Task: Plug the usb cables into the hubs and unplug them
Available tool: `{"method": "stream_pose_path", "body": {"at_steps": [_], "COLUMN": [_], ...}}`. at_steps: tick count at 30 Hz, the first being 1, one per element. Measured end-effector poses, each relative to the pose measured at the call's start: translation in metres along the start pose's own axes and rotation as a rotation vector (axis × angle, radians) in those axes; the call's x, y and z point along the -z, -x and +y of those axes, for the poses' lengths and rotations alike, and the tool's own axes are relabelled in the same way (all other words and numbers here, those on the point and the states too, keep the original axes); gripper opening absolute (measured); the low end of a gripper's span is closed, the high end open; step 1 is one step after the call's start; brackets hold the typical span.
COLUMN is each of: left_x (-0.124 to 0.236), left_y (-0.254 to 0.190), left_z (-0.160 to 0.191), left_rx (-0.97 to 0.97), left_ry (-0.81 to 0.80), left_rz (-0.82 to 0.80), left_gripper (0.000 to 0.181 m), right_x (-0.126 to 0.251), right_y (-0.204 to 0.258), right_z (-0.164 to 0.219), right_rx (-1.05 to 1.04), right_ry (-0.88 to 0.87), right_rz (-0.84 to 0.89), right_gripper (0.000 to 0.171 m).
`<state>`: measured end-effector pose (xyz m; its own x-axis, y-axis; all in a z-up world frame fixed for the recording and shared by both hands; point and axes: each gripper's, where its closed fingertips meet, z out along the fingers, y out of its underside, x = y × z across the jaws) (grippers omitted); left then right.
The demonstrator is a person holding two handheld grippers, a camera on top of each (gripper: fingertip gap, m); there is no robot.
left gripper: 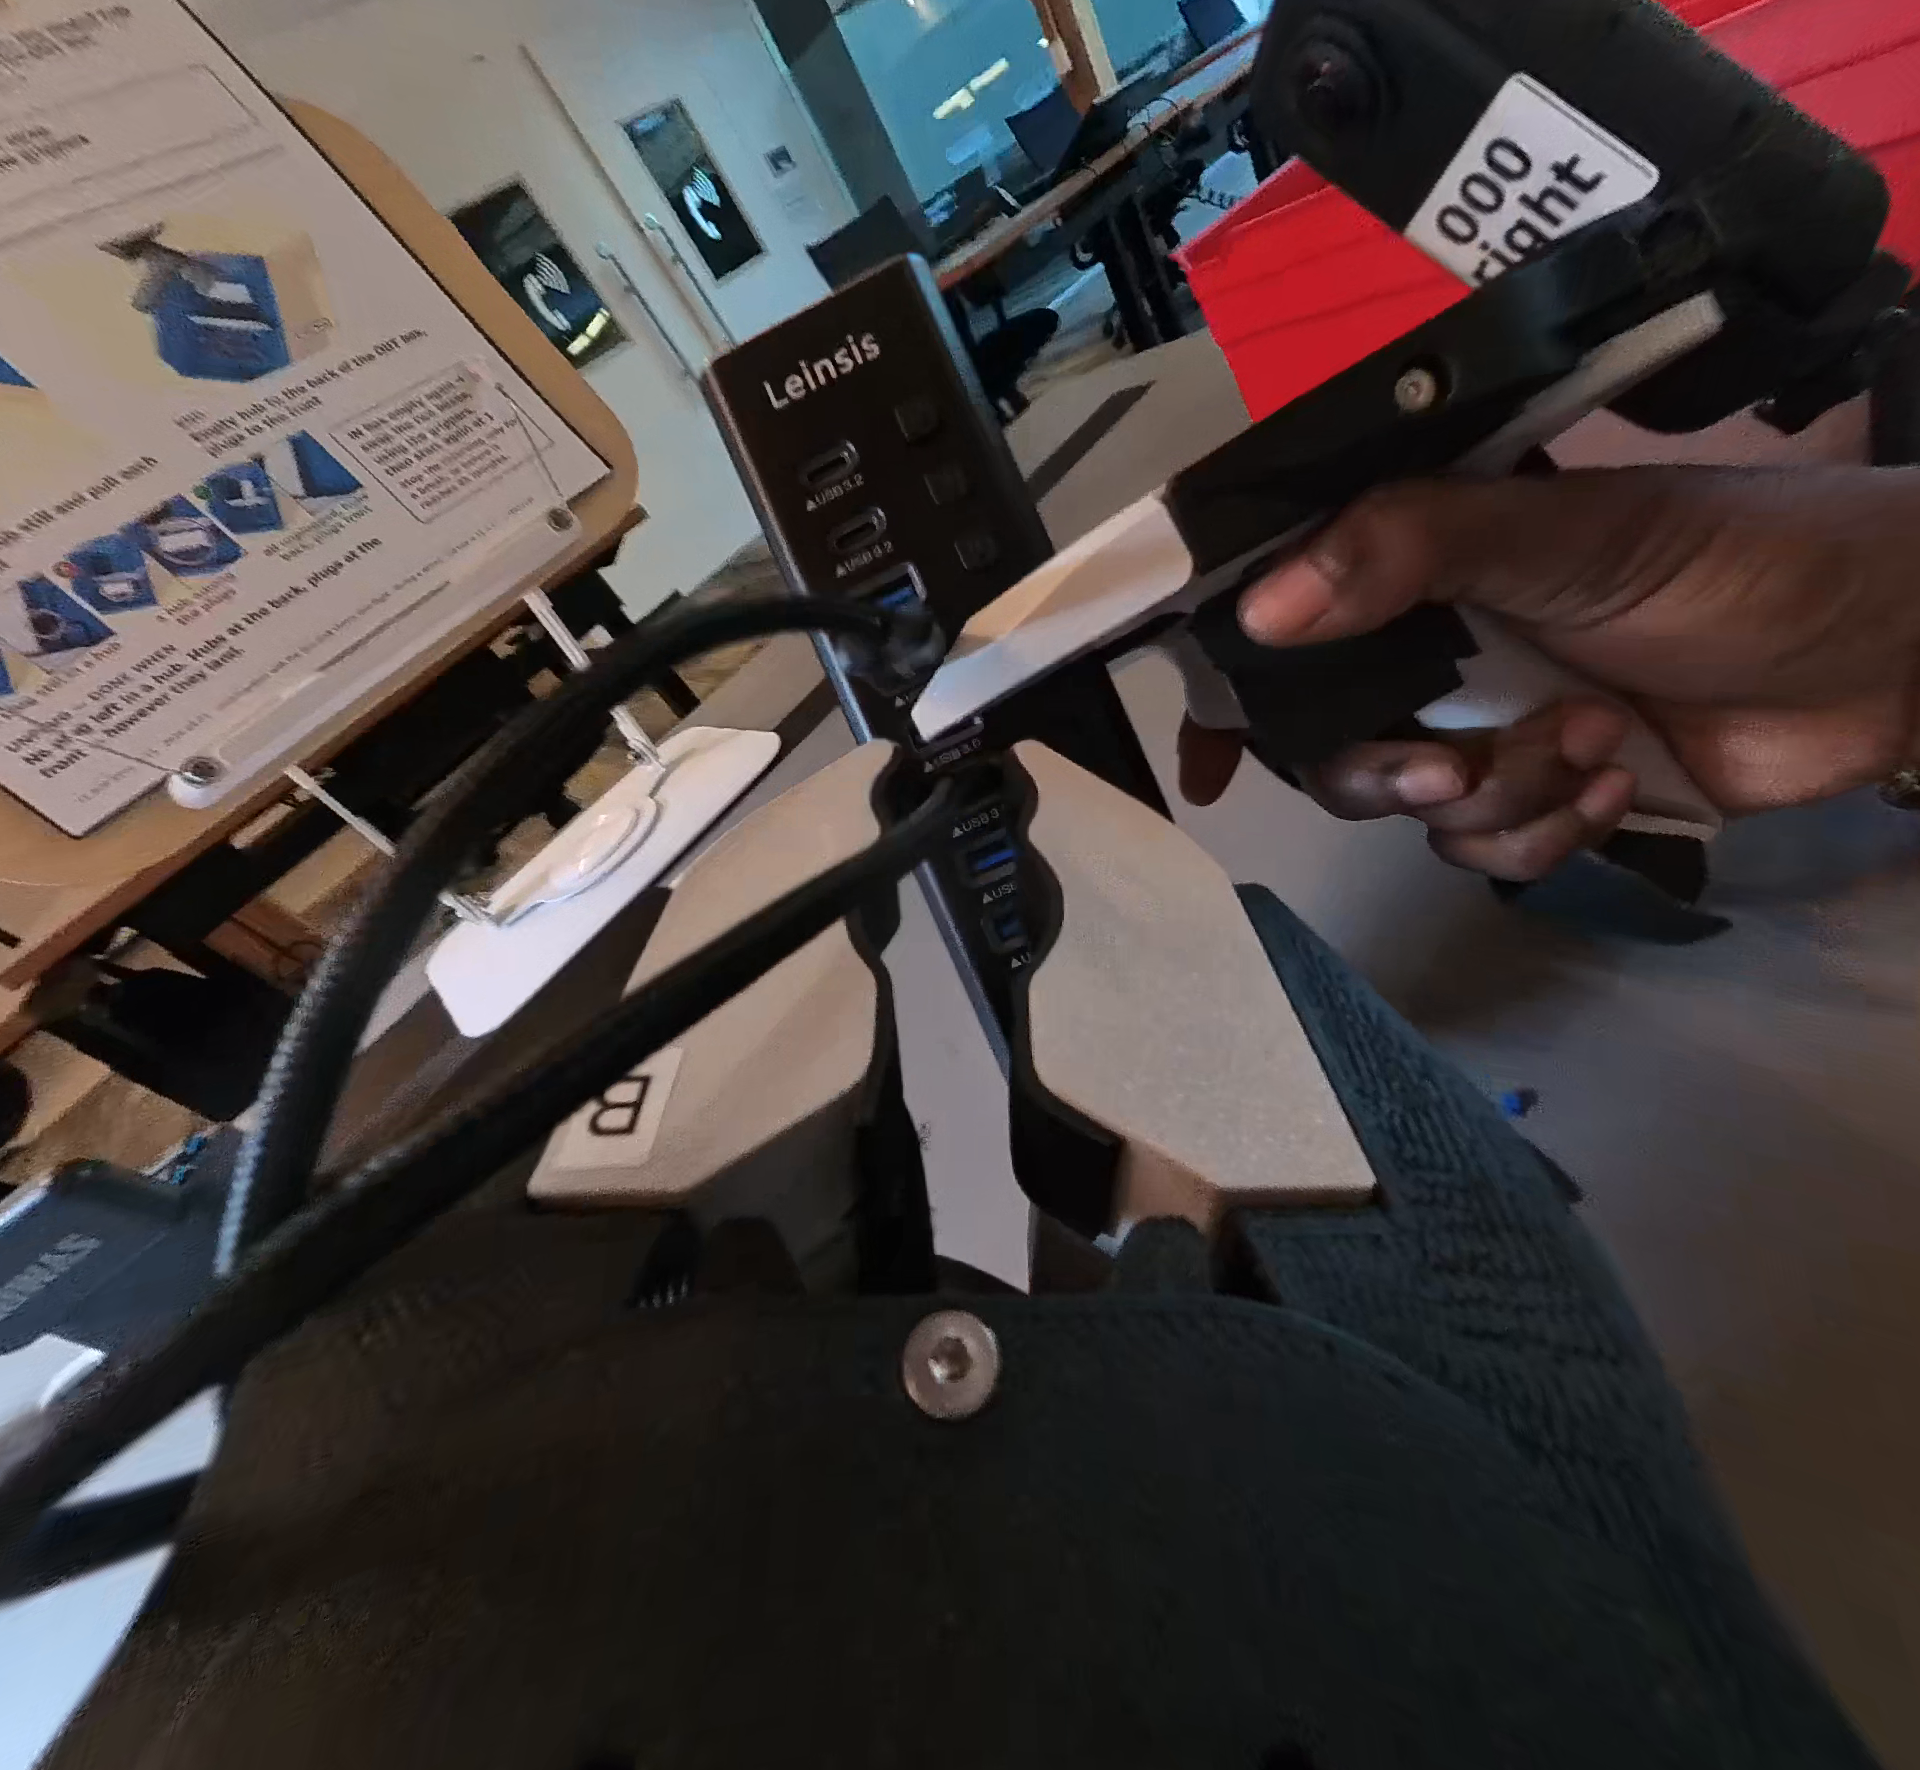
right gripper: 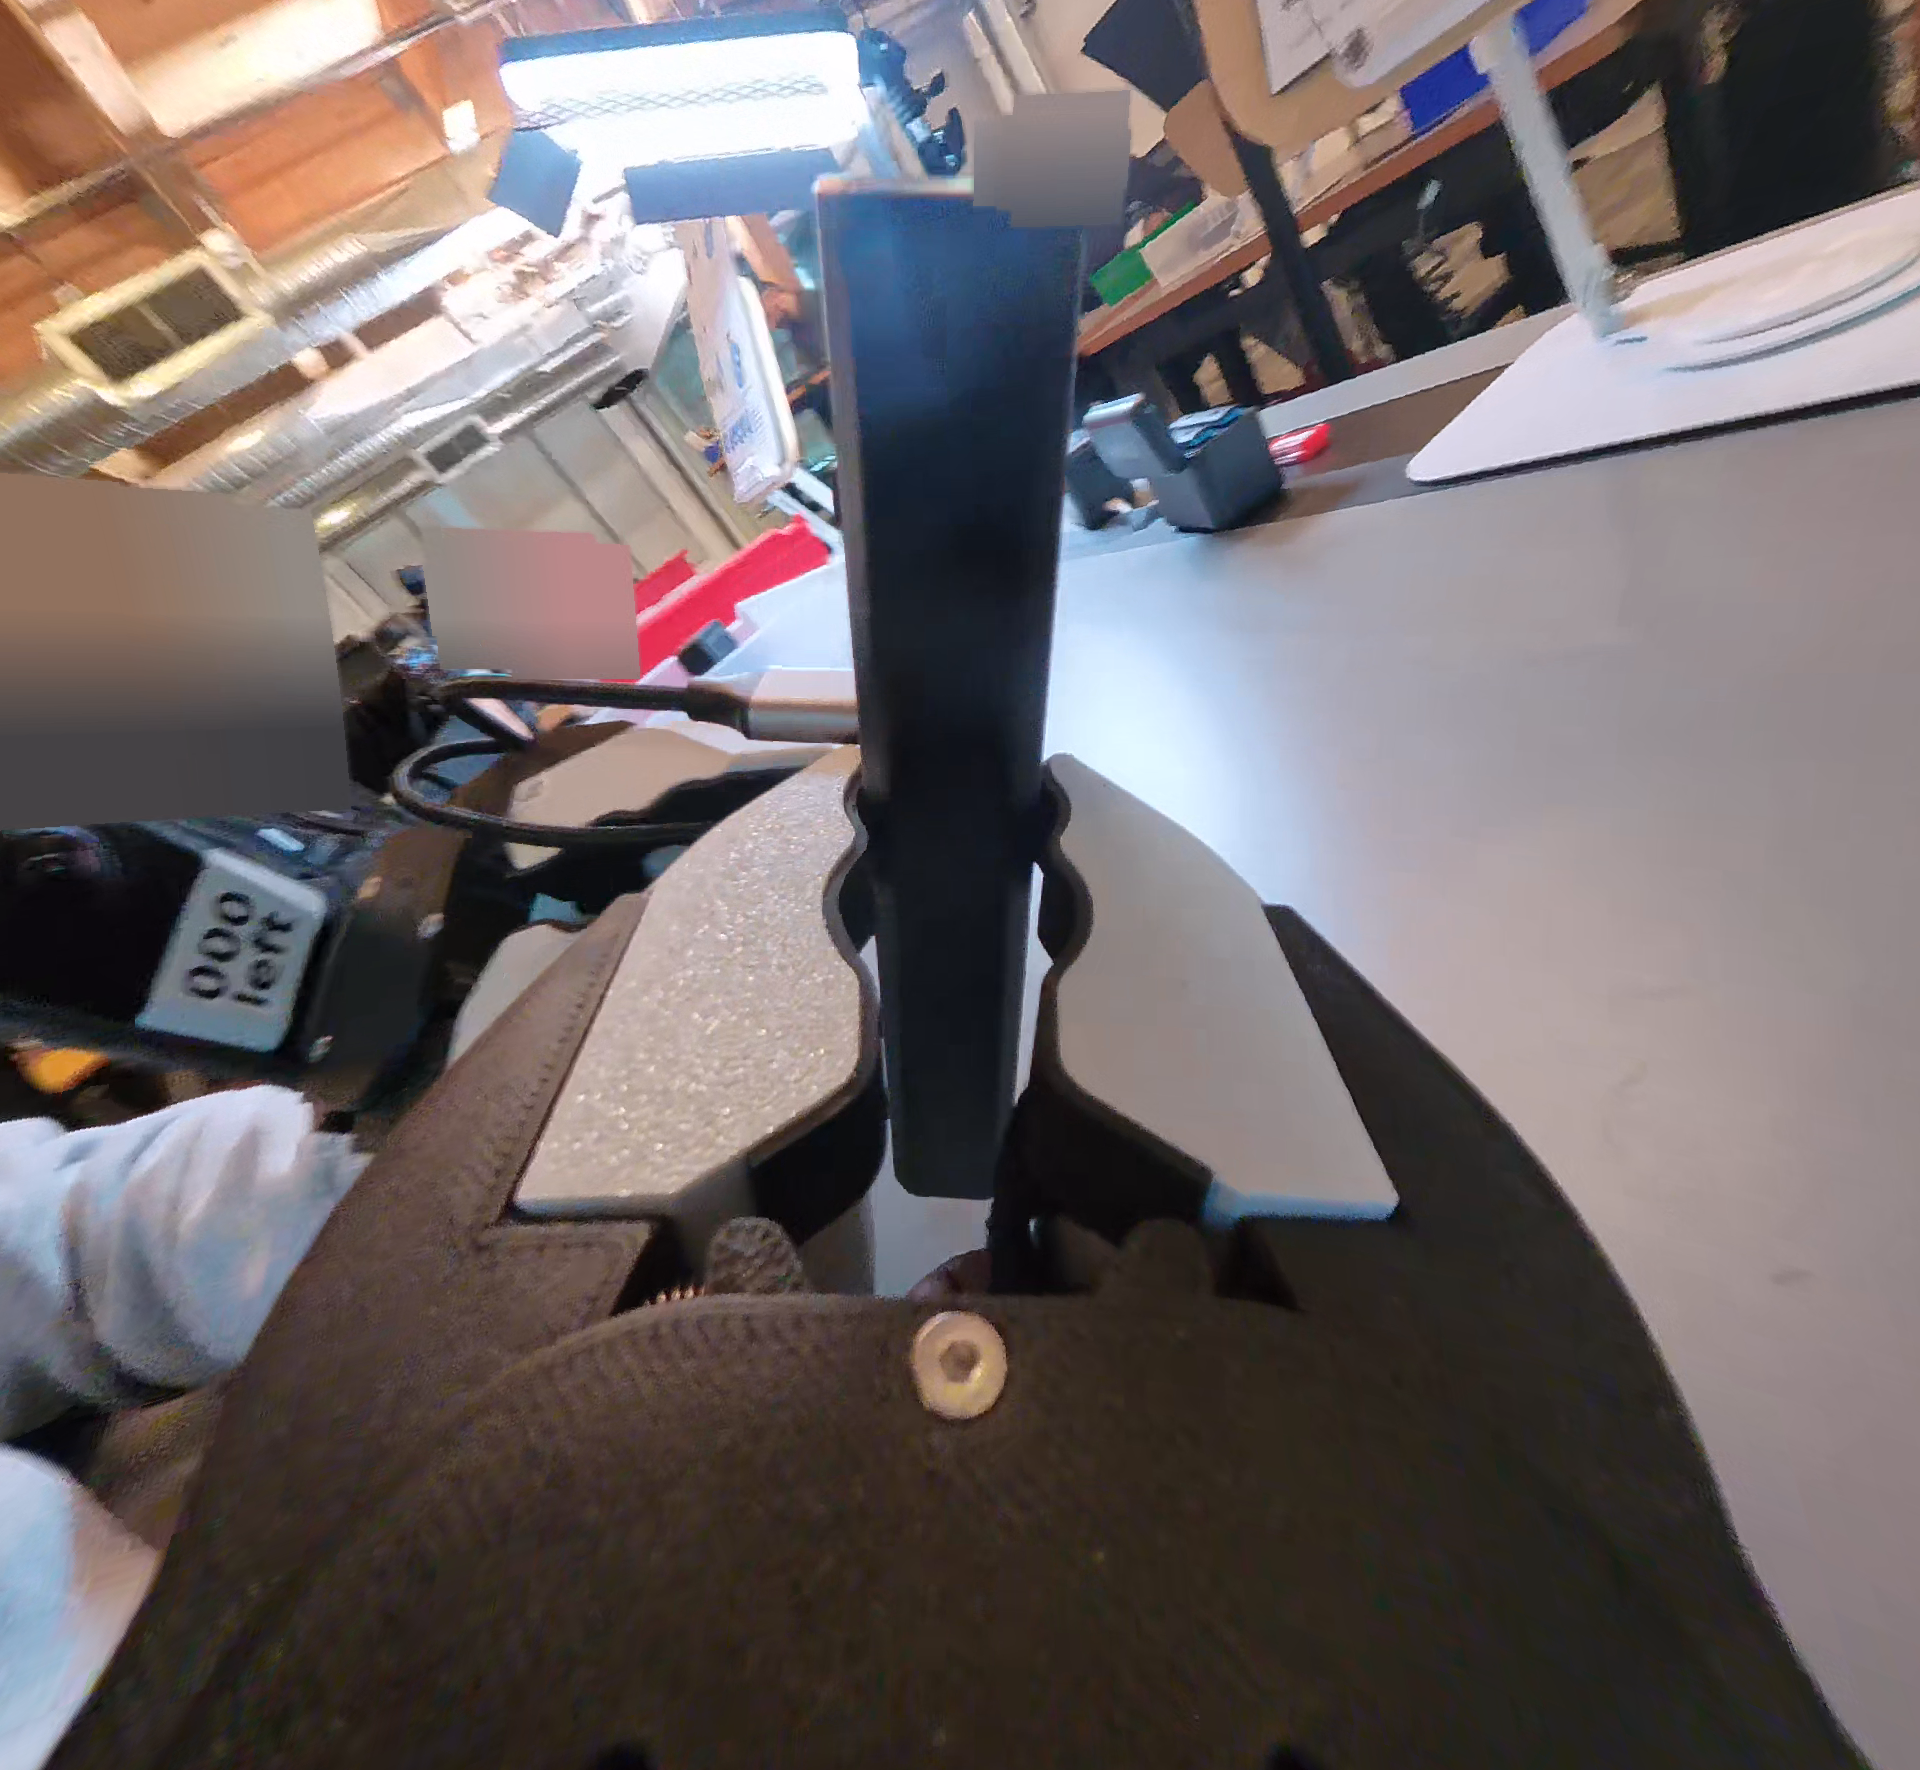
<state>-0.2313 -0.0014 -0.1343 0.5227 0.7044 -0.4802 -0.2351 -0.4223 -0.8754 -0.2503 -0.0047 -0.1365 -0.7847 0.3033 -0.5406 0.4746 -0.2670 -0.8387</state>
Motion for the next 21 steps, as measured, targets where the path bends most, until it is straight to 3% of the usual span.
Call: {"method": "stream_pose_path", "body": {"at_steps": [2,9,13,16,21], "left_x": [0.003,0.008,0.010,0.009,0.009], "left_y": [0.002,0.004,0.007,0.008,0.002], "left_z": [-0.006,-0.018,-0.019,-0.014,-0.009], "left_rx": [-0.017,-0.020,-0.088,-0.053,0.022], "left_ry": [-0.033,-0.093,-0.117,-0.093,-0.068], "left_rz": [-0.027,-0.039,-0.081,-0.074,-0.017], "left_gripper": [0.011,0.004,0.005,0.023,0.014], "right_x": [0.002,0.000,-0.001,-0.001,0.002], "right_y": [-0.005,0.006,0.008,0.007,0.002], "right_z": [-0.001,-0.004,-0.007,-0.007,-0.008], "right_rx": [0.039,-0.079,-0.037,-0.037,-0.017], "right_ry": [-0.009,-0.044,-0.044,-0.046,-0.052], "right_rz": [0.053,-0.028,-0.002,-0.004,0.014], "right_gripper": [0.027,0.028,0.028,0.028,0.028]}}
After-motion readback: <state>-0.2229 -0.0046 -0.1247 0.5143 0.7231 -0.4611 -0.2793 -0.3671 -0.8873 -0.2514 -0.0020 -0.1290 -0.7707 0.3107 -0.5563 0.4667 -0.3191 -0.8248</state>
